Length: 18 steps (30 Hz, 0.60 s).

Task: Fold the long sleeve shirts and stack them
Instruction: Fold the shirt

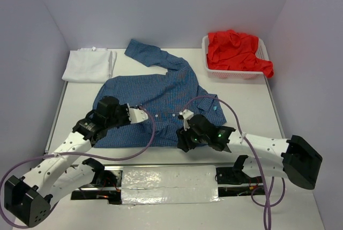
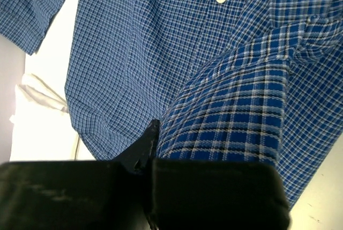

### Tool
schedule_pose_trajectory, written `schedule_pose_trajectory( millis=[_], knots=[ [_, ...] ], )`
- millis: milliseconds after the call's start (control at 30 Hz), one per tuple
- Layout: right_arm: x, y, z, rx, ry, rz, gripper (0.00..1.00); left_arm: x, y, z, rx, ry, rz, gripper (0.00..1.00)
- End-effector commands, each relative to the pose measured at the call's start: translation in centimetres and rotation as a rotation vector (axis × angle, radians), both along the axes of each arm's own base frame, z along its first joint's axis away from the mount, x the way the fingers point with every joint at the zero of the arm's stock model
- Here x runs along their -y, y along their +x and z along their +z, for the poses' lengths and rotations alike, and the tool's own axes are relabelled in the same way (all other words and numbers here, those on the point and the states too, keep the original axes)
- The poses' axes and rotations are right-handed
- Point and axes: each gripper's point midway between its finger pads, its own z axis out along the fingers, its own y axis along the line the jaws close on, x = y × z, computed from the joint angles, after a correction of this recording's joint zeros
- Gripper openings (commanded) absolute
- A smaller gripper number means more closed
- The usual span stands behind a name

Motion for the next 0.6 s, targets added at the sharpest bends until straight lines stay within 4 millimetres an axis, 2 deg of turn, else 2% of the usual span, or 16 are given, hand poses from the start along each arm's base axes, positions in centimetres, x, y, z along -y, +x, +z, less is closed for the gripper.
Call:
schedule_pose_trajectory(
  millis=[0, 133, 167, 267, 333, 367, 400, 433, 500, 533, 567],
  knots=[
    [-0.3, 0.3, 3.3, 0.053, 0.069, -0.007, 0.59, 0.1, -0.9, 0.9, 0.016, -0.049, -0.006, 0.0],
    [-0.4, 0.4, 7.0, 0.207, 0.161, 0.079, 0.61, -0.6, -1.7, 0.4, 0.13, 0.026, -0.096, 0.0],
    [-0.8, -0.1, 8.4, 0.248, 0.21, 0.13, 0.62, -0.8, -2.3, -0.3, 0.169, 0.076, -0.152, 0.0],
    [-2.2, 0.3, 11.5, 0.405, 0.291, 0.237, 0.68, -0.8, -3.2, -0.3, 0.253, 0.089, -0.213, 0.0],
    [-3.7, 1.1, 13.5, 0.528, 0.316, 0.32, 0.7, -0.5, -4.0, -1.4, 0.275, 0.127, -0.294, 0.0],
    [-4.2, 1.5, 13.9, 0.561, 0.307, 0.344, 0.7, -0.5, -4.2, -1.5, 0.295, 0.134, -0.312, 0.0],
    [-5.2, 2.1, 12.7, 0.553, 0.267, 0.384, 0.7, -0.4, -4.2, -1.5, 0.304, 0.133, -0.314, 0.0],
    [-6.2, 2.7, 13.8, 0.589, 0.263, 0.417, 0.7, -0.4, -4.1, -1.5, 0.31, 0.136, -0.313, 0.0],
    [-7.6, 3.3, 13.2, 0.629, 0.208, 0.518, 0.68, -0.5, -3.7, -1.5, 0.33, 0.152, -0.314, 0.0],
    [-9.1, 3.6, 12.7, 0.616, 0.202, 0.578, 0.67, -0.6, -3.6, -1.3, 0.34, 0.153, -0.302, 0.0],
    [-9.8, 3.9, 12.7, 0.646, 0.189, 0.622, 0.67, -0.5, -3.4, -0.8, 0.363, 0.137, -0.291, 0.0]
  ],
)
